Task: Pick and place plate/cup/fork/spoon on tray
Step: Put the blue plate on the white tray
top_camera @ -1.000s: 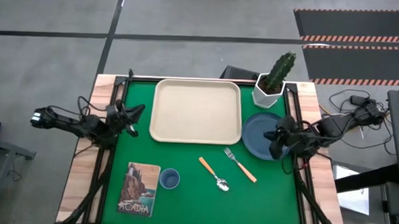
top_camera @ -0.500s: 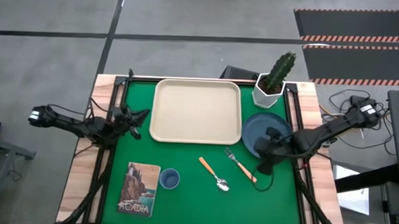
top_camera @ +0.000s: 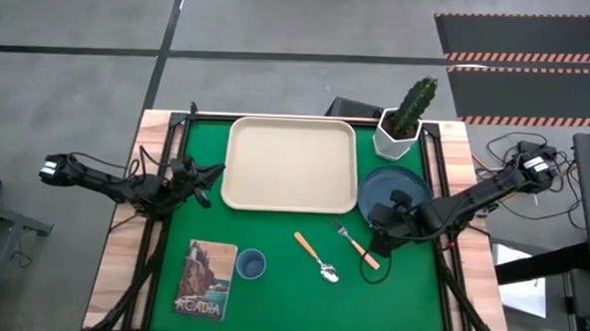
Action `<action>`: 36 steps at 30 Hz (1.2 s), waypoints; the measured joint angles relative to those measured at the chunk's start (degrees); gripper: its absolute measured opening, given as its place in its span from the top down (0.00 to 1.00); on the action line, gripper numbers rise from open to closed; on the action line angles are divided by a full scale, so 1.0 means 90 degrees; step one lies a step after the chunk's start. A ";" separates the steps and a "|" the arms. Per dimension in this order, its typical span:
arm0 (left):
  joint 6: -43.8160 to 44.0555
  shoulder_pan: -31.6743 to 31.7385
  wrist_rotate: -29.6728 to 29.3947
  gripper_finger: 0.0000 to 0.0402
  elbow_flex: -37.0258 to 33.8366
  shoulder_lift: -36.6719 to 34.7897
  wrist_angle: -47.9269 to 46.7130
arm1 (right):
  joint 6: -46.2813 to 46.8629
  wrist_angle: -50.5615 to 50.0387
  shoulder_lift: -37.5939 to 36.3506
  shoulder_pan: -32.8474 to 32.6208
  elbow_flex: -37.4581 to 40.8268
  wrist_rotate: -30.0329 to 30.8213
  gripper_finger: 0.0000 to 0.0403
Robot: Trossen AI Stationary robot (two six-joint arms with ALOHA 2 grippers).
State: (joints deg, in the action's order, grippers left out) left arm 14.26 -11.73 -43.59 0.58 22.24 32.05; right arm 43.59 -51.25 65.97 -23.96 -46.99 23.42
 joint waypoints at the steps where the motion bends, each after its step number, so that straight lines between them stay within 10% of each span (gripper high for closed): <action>1: -0.0002 0.0000 -0.0002 1.00 0.0000 -0.0002 0.0005 | 0.0019 0.0117 -0.0024 0.0011 0.0037 -0.0001 0.93; 17: 0.0039 0.0000 -0.0019 1.00 0.0000 0.0014 0.0003 | -0.0639 0.1835 -0.0031 0.0299 0.1272 0.0067 0.51; 36: 0.0047 0.0000 -0.0019 1.00 0.0000 0.0199 0.0003 | 0.0039 0.3794 -0.0031 0.0429 0.2685 0.0081 0.80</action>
State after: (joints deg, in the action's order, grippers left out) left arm 14.68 -11.73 -43.77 0.58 24.03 32.07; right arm 43.94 -17.10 65.69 -20.10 -22.82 24.15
